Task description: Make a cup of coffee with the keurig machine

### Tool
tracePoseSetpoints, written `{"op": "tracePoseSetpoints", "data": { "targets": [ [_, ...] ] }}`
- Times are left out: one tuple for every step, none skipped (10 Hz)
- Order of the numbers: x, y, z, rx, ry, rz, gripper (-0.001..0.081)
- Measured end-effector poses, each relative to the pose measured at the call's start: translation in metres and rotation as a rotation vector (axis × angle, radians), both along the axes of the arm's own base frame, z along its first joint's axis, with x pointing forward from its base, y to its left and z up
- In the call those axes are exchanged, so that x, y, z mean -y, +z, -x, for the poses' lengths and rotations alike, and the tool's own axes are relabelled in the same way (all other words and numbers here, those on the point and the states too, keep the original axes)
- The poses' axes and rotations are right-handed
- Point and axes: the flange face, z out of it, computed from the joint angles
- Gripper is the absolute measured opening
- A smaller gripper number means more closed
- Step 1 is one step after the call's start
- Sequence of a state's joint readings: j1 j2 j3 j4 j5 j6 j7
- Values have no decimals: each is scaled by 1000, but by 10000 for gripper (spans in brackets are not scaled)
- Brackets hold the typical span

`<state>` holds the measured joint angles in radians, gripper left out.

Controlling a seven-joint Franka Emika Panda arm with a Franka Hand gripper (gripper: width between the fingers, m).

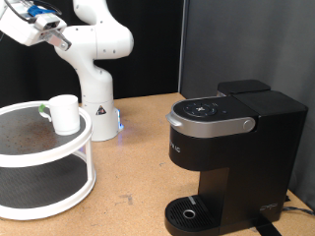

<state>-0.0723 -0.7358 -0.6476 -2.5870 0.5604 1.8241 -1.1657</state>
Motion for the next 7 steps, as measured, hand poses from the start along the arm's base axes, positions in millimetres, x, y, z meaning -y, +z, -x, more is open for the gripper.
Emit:
{"op": "tracePoseSetpoints", "data": {
  "targets": [
    [4, -1, 3, 13, -4, -2, 0],
    [11, -3, 9, 24, -19, -7, 0],
    [21, -5, 18, 26, -39, -8, 0],
    [31, -7, 29, 18, -52, -9, 0],
    [40, -8, 40, 6, -56, -16, 0],
    [49, -8, 50, 2, -67, -25, 0],
    [56, -9, 56, 1, -81, -28, 0]
  ]
}}
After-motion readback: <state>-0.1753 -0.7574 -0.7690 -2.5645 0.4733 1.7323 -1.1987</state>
